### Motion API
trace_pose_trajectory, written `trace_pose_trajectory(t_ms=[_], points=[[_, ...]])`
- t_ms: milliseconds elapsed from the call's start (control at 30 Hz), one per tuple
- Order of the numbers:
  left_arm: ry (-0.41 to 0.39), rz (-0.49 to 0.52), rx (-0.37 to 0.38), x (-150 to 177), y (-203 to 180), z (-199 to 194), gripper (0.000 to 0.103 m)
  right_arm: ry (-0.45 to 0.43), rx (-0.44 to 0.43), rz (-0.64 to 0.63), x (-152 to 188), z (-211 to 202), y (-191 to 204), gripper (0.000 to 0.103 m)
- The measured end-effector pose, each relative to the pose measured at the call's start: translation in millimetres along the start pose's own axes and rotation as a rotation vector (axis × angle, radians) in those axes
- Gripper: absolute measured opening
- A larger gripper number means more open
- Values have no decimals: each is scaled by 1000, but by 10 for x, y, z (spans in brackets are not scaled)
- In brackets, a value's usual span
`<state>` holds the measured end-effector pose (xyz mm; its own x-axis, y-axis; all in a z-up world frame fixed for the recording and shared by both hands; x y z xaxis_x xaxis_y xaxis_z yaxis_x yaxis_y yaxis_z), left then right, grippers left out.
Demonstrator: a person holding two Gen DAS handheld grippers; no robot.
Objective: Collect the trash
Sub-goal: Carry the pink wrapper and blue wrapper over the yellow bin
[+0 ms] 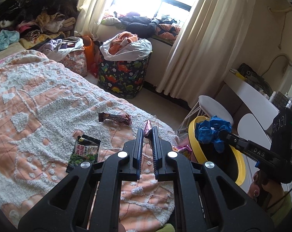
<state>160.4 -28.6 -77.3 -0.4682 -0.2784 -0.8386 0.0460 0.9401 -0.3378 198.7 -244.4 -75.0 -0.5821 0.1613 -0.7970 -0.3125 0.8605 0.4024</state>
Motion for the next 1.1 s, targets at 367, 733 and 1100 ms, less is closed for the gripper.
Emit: trace_pose_trajectory(t_ms=[367,733,1100], points=[[9,69,50,9,-396,51,5,-59,57,29,-161,-232,-317,2],[21,119,96,68,-677,98,5,-84,116,82,-203,-334,-654,2],[48,168,135,195,-932,164,5,-84,178,127,-165,-370,-973,2]])
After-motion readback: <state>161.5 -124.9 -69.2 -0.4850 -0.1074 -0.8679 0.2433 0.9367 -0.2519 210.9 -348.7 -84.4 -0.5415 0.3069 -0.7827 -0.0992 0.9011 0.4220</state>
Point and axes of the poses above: each gripper's, at about its wrist camera, not at the fingertips, and z roughly the way its jaws point, y to its left, x to its underside, the point moved 7 cm from there along z, roughly the way its jaws point, and after that the axes turned 7 degrees about -y, right-handed, at the moved point
